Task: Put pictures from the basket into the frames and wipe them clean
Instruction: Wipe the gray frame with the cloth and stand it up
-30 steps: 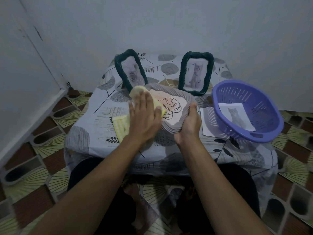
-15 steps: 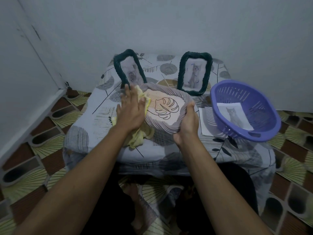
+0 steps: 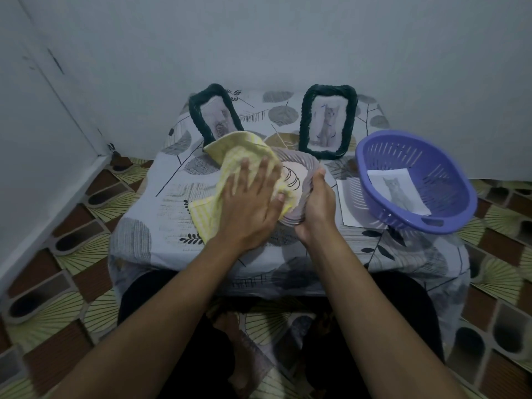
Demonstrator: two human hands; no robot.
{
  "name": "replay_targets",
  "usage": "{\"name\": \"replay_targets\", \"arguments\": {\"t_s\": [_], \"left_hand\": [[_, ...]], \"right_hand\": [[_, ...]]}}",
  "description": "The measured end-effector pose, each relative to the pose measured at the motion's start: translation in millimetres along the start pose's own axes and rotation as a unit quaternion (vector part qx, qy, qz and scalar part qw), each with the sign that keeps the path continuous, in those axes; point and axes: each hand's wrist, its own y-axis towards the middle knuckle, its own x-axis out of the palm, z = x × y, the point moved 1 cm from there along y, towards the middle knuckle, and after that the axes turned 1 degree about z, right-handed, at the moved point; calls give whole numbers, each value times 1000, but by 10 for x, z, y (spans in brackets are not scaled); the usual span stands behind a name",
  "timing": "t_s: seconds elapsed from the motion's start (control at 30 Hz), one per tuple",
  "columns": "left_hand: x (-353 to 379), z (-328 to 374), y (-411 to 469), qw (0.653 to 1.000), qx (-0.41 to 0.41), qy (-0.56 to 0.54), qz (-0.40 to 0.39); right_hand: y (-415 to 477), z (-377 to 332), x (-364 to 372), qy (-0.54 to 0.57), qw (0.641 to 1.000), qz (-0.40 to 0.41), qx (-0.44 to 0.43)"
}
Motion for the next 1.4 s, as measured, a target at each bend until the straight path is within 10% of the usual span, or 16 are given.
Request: {"name": "replay_targets", "arguments": {"t_s": [0.2, 0.4, 0.7, 1.07, 1.4], "left_hand": [[-46, -504, 110, 968, -207, -141, -4], [-182, -401, 223, 973, -168, -145, 60], [-161, -304, 166, 995, -88, -32, -45], [-60, -210, 178, 909, -342, -227, 78], [-85, 90, 85, 992, -83, -94, -26]], "right_hand": [[57, -121, -159, -53, 997, -46, 25], [35, -189, -142, -106, 988, -99, 48], [68, -319, -201, -154, 972, -133, 118], [-23, 20, -63, -15, 989, -141, 28], [19, -7, 66, 39, 997, -63, -18]]}}
